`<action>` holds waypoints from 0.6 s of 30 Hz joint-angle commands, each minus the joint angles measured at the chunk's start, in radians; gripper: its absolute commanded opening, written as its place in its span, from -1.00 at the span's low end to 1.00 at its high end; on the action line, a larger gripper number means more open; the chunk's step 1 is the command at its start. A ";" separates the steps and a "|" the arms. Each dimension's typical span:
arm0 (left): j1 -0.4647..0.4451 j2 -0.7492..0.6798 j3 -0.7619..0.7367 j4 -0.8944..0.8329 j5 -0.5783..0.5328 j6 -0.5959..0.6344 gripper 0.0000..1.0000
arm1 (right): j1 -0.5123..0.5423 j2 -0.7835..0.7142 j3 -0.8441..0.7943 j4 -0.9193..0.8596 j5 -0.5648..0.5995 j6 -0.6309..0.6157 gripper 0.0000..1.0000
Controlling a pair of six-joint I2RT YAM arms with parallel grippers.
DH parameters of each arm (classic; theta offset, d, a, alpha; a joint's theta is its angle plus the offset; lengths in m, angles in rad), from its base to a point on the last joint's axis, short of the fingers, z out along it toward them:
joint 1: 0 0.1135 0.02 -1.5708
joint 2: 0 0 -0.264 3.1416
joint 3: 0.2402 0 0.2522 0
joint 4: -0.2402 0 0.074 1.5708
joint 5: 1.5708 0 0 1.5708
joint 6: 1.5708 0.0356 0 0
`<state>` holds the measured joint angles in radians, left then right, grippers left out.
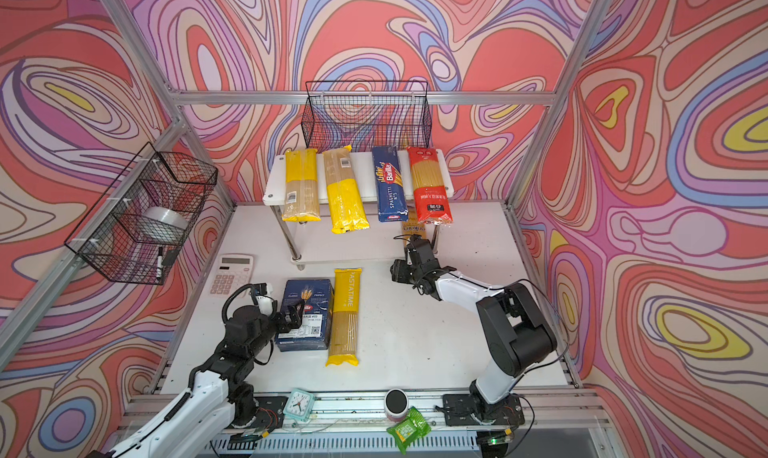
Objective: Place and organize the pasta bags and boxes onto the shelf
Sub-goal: 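Lower the Ankara bag against the shelf front and open the right gripper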
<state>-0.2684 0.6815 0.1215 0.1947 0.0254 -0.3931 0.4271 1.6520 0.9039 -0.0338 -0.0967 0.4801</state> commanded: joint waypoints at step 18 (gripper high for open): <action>0.003 0.167 0.039 0.112 0.066 0.007 1.00 | 0.051 -0.342 -0.192 -0.123 -0.034 -0.043 0.33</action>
<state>-0.2684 0.8383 0.1349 0.2760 0.0708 -0.3935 0.4576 1.3537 0.7372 -0.1223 -0.1196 0.4389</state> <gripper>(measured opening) 0.994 0.666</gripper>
